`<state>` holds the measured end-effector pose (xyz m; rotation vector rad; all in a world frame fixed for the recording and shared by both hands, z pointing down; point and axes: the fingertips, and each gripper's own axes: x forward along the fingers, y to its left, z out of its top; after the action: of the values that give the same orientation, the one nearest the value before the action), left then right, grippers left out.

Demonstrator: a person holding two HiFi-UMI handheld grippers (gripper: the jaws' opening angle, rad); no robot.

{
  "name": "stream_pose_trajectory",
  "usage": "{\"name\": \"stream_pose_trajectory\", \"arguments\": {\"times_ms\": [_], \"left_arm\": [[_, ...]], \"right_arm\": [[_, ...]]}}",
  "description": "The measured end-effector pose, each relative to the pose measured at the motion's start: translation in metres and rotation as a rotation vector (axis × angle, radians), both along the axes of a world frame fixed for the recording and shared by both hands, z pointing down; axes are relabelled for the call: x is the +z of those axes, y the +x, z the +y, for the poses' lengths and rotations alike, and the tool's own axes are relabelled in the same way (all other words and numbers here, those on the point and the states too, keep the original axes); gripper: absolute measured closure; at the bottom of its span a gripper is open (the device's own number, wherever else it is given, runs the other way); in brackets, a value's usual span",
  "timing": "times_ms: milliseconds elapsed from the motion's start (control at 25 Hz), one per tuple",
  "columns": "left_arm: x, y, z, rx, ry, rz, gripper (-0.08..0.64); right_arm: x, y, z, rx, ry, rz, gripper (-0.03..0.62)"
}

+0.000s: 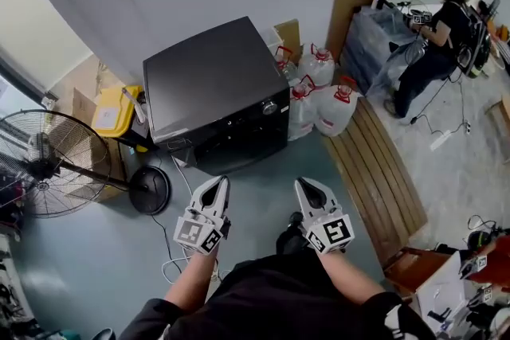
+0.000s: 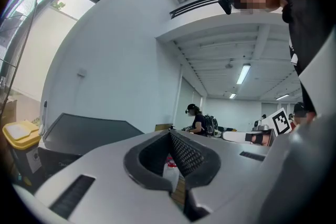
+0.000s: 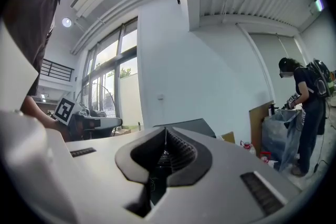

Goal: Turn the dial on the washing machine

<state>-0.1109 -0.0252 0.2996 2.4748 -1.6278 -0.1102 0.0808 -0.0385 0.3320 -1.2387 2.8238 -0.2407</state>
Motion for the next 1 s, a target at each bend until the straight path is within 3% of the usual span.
{"name": "stream_pose_trajectory", "arguments": {"times_ms": [160,480,720,1000], "left_arm": [[0.003,0.004,-0.049,-0.025,-0.021,-0.025,0.546],[0.022,-0.002,-0.099,-0.071,-0.019,-0.040,0.546],[0.047,-0.007,-0.134,0.008,-0.029,-0.047,0.545],[0.108,-0.010,-0.168,0.175,-0.085,0.017,0.546]], "right_arm": [[0.009,0.005,-0.053,0.008,-0.024,0.019,0.569],[0.038,-0.018,-0.113,-0.048,-0.024,0.017,0.568],[0.072,-0.048,-0.145,-0.060,-0.022,0.021,0.565],[0.119,-0.095,-0.175,-0.016,-0.096,0.024,0.370]]}}
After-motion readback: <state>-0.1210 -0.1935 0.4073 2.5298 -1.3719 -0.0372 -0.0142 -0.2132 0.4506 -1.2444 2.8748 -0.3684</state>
